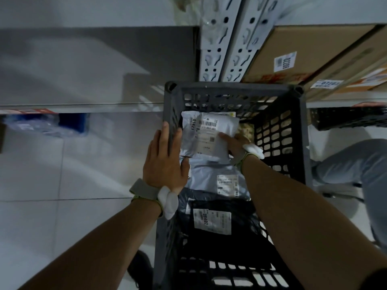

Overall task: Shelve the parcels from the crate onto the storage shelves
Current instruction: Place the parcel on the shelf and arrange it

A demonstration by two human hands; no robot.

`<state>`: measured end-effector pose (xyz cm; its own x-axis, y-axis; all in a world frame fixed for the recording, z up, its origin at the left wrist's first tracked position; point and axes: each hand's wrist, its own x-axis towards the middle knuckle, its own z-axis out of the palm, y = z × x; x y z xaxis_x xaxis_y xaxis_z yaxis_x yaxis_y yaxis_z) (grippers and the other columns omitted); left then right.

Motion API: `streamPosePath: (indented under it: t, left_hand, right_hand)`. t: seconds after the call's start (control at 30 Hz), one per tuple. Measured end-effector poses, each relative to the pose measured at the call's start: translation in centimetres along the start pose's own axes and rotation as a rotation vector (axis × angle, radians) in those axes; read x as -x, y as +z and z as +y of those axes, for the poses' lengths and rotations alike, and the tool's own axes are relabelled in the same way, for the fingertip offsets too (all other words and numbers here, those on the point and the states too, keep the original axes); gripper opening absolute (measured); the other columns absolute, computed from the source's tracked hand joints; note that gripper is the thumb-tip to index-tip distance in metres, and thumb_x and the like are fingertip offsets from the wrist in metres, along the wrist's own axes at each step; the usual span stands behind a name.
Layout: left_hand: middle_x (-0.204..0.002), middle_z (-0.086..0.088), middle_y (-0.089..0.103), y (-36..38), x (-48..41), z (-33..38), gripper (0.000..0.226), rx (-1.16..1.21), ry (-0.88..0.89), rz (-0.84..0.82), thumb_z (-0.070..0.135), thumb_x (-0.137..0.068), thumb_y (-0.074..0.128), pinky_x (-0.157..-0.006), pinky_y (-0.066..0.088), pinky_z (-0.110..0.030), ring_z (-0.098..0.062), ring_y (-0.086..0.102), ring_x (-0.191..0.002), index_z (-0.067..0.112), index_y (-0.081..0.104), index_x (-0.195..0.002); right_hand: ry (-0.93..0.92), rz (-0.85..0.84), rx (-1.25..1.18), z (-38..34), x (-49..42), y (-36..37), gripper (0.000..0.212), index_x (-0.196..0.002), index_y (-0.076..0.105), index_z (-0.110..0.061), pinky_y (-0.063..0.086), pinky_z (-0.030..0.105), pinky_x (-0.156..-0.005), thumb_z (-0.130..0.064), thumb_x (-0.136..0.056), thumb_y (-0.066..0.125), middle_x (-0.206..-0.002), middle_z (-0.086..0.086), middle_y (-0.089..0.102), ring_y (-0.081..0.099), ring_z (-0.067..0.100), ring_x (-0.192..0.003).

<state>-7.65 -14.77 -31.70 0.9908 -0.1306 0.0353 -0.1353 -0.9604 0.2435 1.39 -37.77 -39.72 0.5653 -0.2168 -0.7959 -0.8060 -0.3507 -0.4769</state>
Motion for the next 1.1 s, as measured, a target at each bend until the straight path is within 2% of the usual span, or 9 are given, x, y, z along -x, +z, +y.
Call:
streamPosePath:
  t: [0.07, 0.2, 0.43, 0.63, 0.7, 0.77, 0.9, 1.0, 1.1]
  left_hand:
    - [-0.156, -0.027, 0.027, -0.3, -0.1, -0.1, 0.071, 0.007, -0.004, -0.022, 0.036, -0.085, 0.052, -0.106, 0.041, -0.055, -0.047, 0.036, -0.138, 0.005, 0.040, -0.148]
    - [-0.154, -0.031, 0.028, -1.4, -0.3, 0.0, 0.073, 0.038, 0.022, -0.192, 0.035, -0.082, 0.046, -0.105, 0.043, -0.055, -0.047, 0.039, -0.137, 0.002, 0.040, -0.147]
    - [-0.165, -0.008, -0.004, -9.1, -1.0, 1.0, 0.093, 0.180, -0.132, -0.520, 0.045, -0.095, 0.053, -0.123, 0.008, -0.041, -0.028, 0.000, -0.152, 0.015, -0.011, -0.155]
    - [-0.160, -0.009, 0.019, -22.6, 1.0, 0.8, 0.103, 0.379, -0.057, -0.345, 0.052, -0.075, 0.077, -0.118, 0.027, -0.043, -0.030, 0.016, -0.149, 0.015, 0.022, -0.153]
    - [-0.134, 0.003, 0.053, -28.3, 2.0, 0.0, 0.077, 0.527, -0.038, -0.343, 0.046, -0.071, 0.083, -0.098, 0.046, -0.024, -0.022, 0.048, -0.130, 0.023, 0.045, -0.134]
    - [-0.108, 0.020, 0.064, -33.3, 3.7, -1.1, 0.057, 0.699, -0.027, -0.396, 0.031, -0.072, 0.087, -0.079, 0.050, -0.013, -0.007, 0.064, -0.105, 0.032, 0.052, -0.117]
    - [-0.106, 0.004, 0.073, -41.5, 8.1, -4.3, 0.063, 0.956, -0.045, -0.242, 0.039, -0.064, 0.087, -0.082, 0.059, -0.038, -0.016, 0.070, -0.099, 0.027, 0.058, -0.119]
    - [-0.104, -0.006, 0.073, -47.8, 10.4, -6.3, 0.044, 1.146, -0.076, -0.043, 0.013, -0.081, 0.079, -0.078, 0.060, -0.037, -0.026, 0.070, -0.098, 0.014, 0.059, -0.120]
    - [-0.104, -0.005, 0.074, -53.9, 12.7, -7.2, 0.027, 1.312, -0.059, 0.133, 0.011, -0.091, 0.066, -0.079, 0.057, -0.035, -0.020, 0.071, -0.097, 0.012, 0.061, -0.117]
  right_hand:
    - [-0.019, -0.029, -0.158, -0.5, 0.0, 0.8, 0.065, -0.092, 0.066, -0.027, 0.056, 0.052, -0.088, -0.071, -0.046, 0.080, -0.106, 0.006, 0.069, 0.066, 0.035, -0.099]
    - [-0.165, 0.054, -0.199, -3.2, 4.4, 0.6, 0.017, -0.083, 0.064, -0.026, 0.057, 0.051, -0.087, -0.036, -0.081, 0.077, -0.095, 0.006, 0.070, 0.068, 0.033, -0.092]
    - [-0.515, 0.077, 0.141, -7.8, 18.2, -5.5, 0.031, -0.122, 0.067, -0.020, 0.050, 0.029, -0.082, -0.027, -0.092, 0.070, -0.103, -0.003, 0.067, 0.060, 0.014, -0.089]
    - [-0.762, -0.003, 0.402, -13.0, 33.2, -7.4, 0.032, -0.101, 0.053, -0.026, 0.041, 0.029, -0.075, -0.025, -0.083, 0.078, -0.095, -0.001, 0.061, 0.058, 0.018, -0.087]
    - [-0.855, -0.045, 0.447, -14.7, 39.4, -6.4, 0.041, -0.106, 0.048, -0.030, 0.043, 0.024, -0.074, -0.026, -0.081, 0.079, -0.103, -0.003, 0.063, 0.060, 0.014, -0.091]
    - [-0.938, -0.056, 0.492, -16.7, 45.0, -5.5, 0.045, -0.111, 0.047, -0.030, 0.045, 0.018, -0.074, -0.027, -0.080, 0.080, -0.108, -0.005, 0.064, 0.061, 0.011, -0.093]
    - [-1.126, 0.029, 0.539, -19.9, 54.6, -3.1, 0.061, -0.129, 0.044, -0.027, 0.048, 0.020, -0.088, -0.031, -0.080, 0.080, -0.124, -0.008, 0.063, 0.062, 0.011, -0.110]
    - [-1.290, 0.309, 0.439, -22.2, 60.8, -1.3, 0.087, -0.143, 0.035, -0.028, 0.047, 0.028, -0.099, -0.046, -0.073, 0.083, -0.137, -0.004, 0.054, 0.054, 0.014, -0.120]
    - [-1.296, 0.288, 0.088, -23.8, 65.3, 0.5, 0.115, -0.151, 0.017, -0.025, 0.041, 0.025, -0.106, -0.054, -0.064, 0.086, -0.144, -0.008, 0.041, 0.043, 0.008, -0.127]
